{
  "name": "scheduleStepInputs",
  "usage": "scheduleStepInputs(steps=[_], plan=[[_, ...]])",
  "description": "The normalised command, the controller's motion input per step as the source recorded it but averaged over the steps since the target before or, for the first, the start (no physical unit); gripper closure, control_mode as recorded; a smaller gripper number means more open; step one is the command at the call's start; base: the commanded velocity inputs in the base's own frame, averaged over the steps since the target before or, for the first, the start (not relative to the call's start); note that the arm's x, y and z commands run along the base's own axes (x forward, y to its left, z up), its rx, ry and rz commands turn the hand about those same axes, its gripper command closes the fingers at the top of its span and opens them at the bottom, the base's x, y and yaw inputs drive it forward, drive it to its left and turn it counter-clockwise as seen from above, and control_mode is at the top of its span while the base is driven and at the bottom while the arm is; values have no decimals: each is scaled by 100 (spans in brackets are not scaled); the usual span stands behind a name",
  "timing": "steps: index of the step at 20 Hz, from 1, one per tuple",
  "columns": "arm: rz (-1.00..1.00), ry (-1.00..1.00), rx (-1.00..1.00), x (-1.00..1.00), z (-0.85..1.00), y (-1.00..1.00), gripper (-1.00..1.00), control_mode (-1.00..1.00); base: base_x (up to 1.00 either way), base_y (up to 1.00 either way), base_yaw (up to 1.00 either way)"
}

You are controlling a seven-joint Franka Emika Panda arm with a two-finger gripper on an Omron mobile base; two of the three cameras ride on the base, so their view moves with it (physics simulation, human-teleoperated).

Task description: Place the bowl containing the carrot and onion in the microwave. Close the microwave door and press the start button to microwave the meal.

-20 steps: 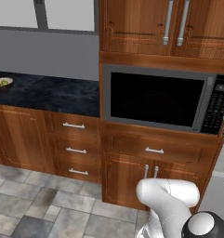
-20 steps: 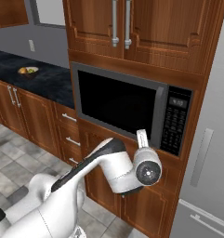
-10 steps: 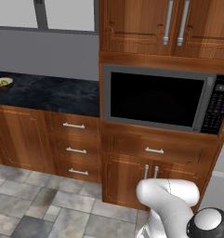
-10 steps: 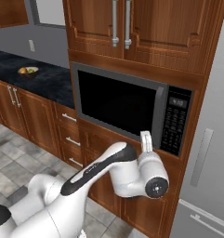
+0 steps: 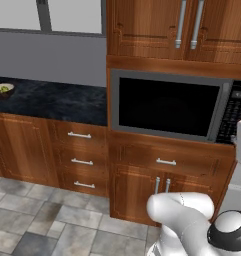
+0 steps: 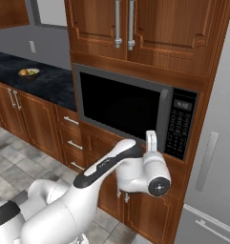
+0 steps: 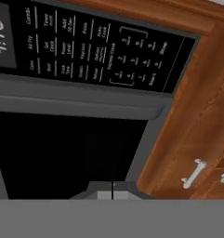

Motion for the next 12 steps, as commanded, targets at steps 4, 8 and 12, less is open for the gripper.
scheduleStepInputs(steps=[4, 8, 12], plan=[[-3, -5, 7, 20, -17, -2, 100, -100, 0, 0, 0], [-5, -7, 6, 9, -22, -13, 100, -100, 0, 0, 0], [-6, -7, 5, 6, -20, -14, 100, -100, 0, 0, 0]])
